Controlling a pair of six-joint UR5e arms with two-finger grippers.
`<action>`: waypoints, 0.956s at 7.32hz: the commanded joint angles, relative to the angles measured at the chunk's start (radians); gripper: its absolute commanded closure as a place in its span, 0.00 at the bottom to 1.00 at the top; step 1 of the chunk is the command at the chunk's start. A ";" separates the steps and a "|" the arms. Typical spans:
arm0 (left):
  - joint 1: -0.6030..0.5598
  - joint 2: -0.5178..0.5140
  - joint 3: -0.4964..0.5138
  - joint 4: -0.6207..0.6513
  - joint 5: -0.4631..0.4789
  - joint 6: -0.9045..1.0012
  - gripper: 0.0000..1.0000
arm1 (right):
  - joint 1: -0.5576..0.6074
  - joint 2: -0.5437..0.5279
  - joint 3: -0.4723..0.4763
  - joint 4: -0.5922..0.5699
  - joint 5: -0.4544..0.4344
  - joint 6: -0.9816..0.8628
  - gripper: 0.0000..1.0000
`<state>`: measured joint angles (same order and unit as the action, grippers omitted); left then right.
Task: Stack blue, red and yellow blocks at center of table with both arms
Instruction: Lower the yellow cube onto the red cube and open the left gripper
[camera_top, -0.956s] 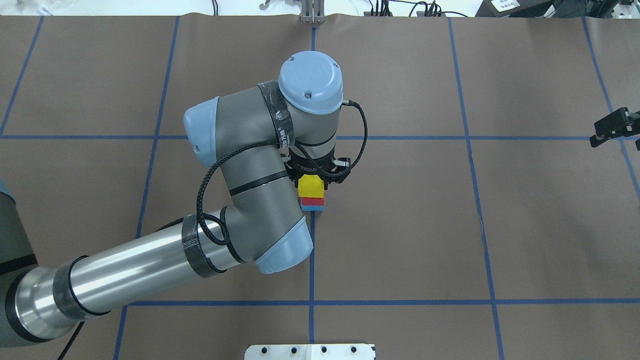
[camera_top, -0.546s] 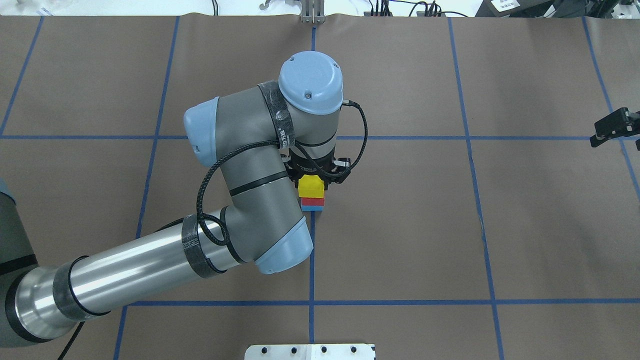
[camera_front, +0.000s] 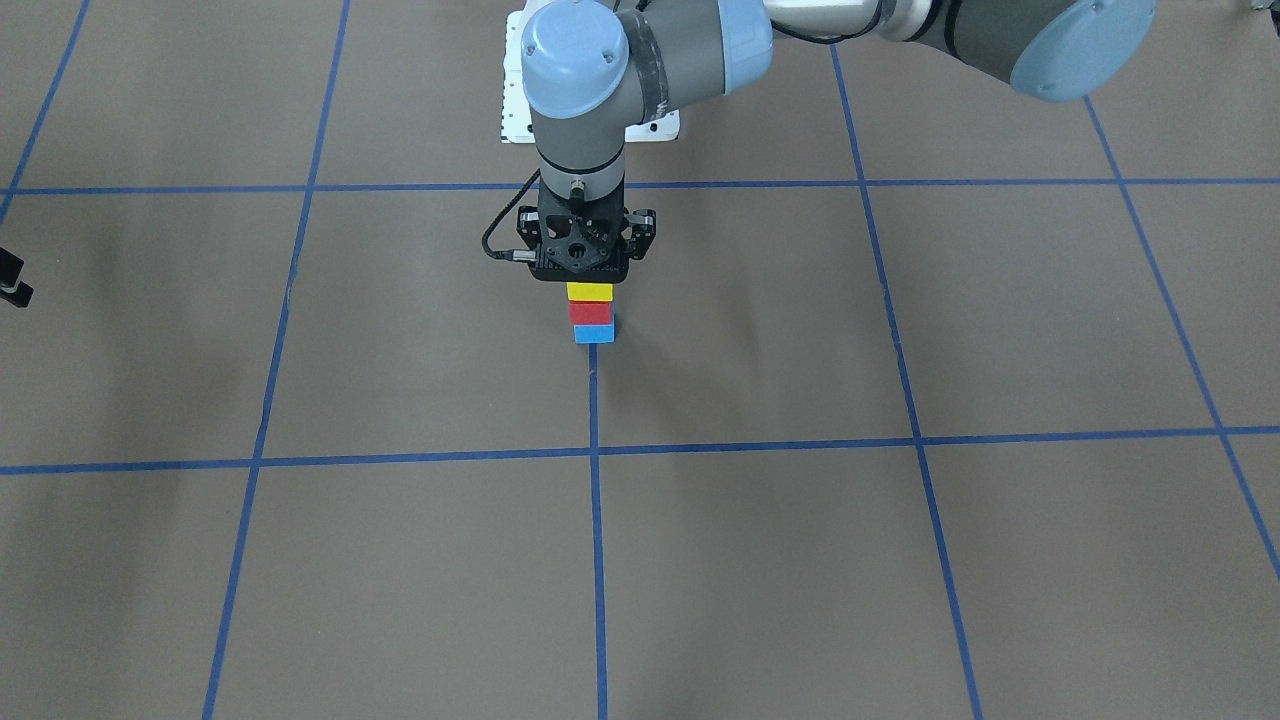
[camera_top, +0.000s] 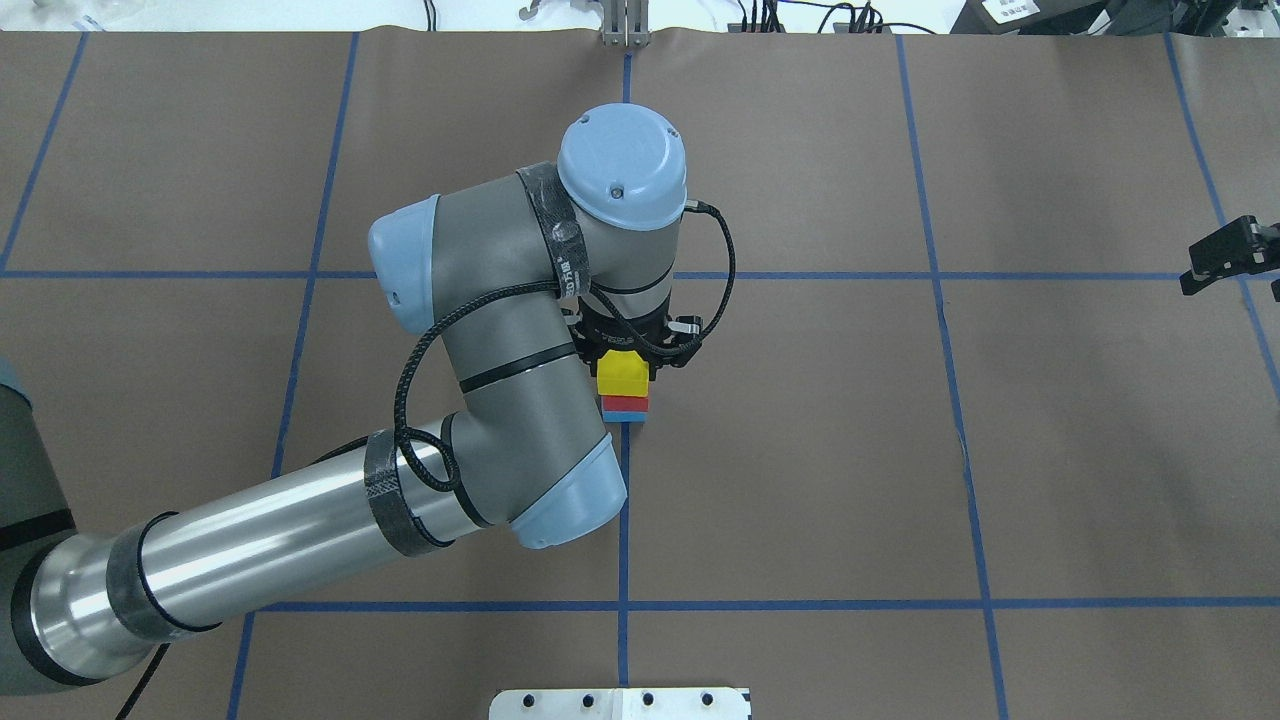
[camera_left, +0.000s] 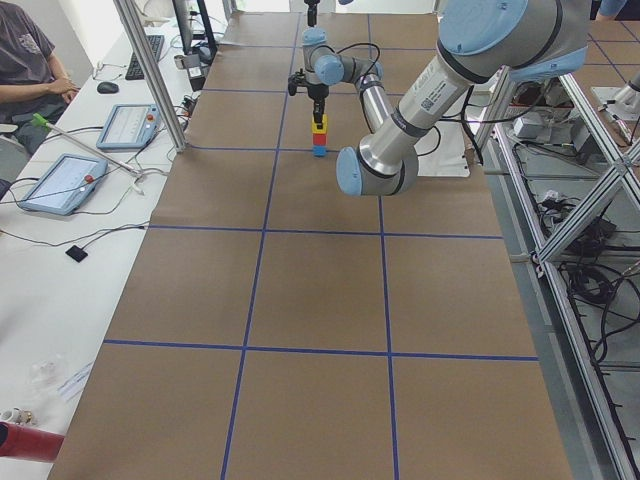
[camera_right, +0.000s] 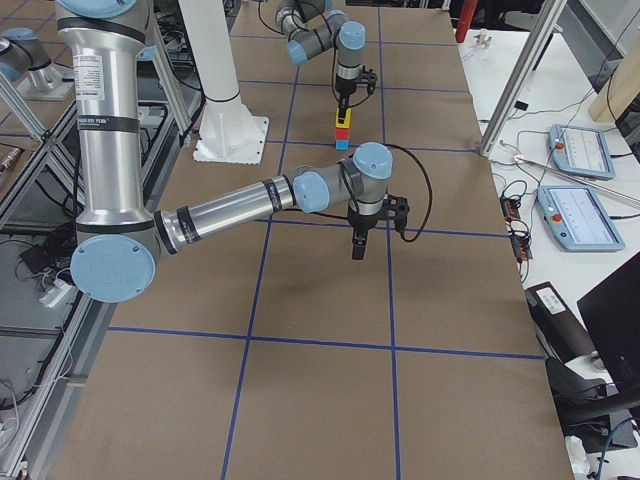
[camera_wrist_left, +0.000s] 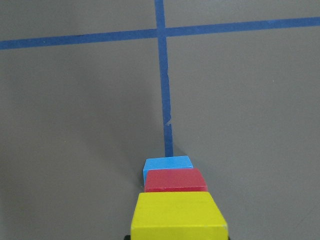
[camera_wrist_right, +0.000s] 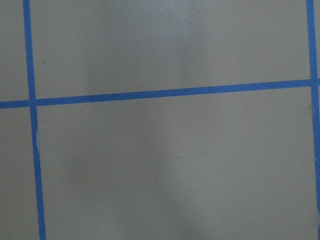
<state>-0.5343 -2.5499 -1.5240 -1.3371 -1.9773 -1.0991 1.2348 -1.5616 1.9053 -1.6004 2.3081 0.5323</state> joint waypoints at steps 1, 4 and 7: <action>0.002 -0.001 0.004 -0.008 0.000 -0.005 1.00 | -0.001 0.000 -0.002 0.000 -0.001 0.000 0.00; 0.002 -0.001 0.005 -0.008 0.000 -0.005 1.00 | 0.000 0.000 -0.002 0.000 -0.001 0.000 0.00; 0.002 -0.001 0.004 -0.011 0.000 -0.005 0.63 | 0.000 0.002 -0.002 0.000 -0.001 0.000 0.00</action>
<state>-0.5323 -2.5510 -1.5188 -1.3470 -1.9773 -1.1045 1.2338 -1.5613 1.9037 -1.6000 2.3075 0.5323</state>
